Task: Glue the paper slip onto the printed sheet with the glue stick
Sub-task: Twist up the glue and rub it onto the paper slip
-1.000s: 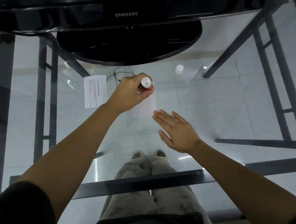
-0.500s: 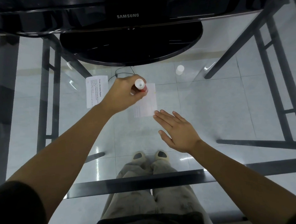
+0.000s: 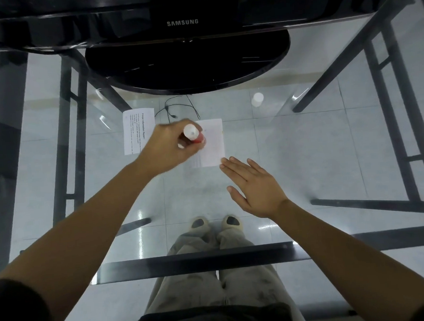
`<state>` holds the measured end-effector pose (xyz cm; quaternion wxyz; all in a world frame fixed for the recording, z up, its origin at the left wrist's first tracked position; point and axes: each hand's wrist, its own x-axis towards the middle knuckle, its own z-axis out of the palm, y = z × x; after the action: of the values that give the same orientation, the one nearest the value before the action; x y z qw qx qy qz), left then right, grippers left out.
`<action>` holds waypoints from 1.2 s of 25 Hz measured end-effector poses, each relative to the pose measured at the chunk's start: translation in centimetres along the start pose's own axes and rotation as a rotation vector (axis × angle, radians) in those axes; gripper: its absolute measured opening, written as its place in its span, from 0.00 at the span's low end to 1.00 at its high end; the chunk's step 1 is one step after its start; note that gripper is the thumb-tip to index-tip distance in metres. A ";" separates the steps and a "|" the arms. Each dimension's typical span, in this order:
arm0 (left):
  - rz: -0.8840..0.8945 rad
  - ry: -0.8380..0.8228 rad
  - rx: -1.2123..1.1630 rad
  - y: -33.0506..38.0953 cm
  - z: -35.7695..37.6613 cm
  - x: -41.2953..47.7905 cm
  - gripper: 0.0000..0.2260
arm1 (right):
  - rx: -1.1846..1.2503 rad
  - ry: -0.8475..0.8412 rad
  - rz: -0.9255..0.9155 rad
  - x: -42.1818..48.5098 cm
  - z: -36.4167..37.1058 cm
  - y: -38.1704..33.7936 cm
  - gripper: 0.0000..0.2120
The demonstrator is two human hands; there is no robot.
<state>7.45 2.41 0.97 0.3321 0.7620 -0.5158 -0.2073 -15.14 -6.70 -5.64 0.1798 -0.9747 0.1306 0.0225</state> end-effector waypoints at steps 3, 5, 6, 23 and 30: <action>0.031 -0.114 -0.016 0.6 1.2 -2.7 0.09 | -0.001 0.003 0.000 0.0 -0.1 -0.1 0.24; 0.006 -0.097 -0.011 0.3 1.0 -2.7 0.10 | 0.004 0.009 0.002 0.0 -0.2 -0.1 0.24; -0.014 -0.059 -0.010 0.0 0.6 -2.4 0.10 | 0.003 0.006 0.004 0.0 -0.2 -0.2 0.24; -0.816 0.249 -1.409 2.2 2.8 -0.7 0.06 | 0.149 0.197 0.296 3.0 -3.5 0.8 0.23; -0.269 0.033 -0.394 3.6 4.2 9.1 0.16 | -0.058 0.025 0.571 3.1 -2.5 5.2 0.34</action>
<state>5.86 -8.15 0.89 0.4523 0.7476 -0.3535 -0.3340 -13.48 -13.05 -5.40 0.1367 -0.9034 0.4014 0.0637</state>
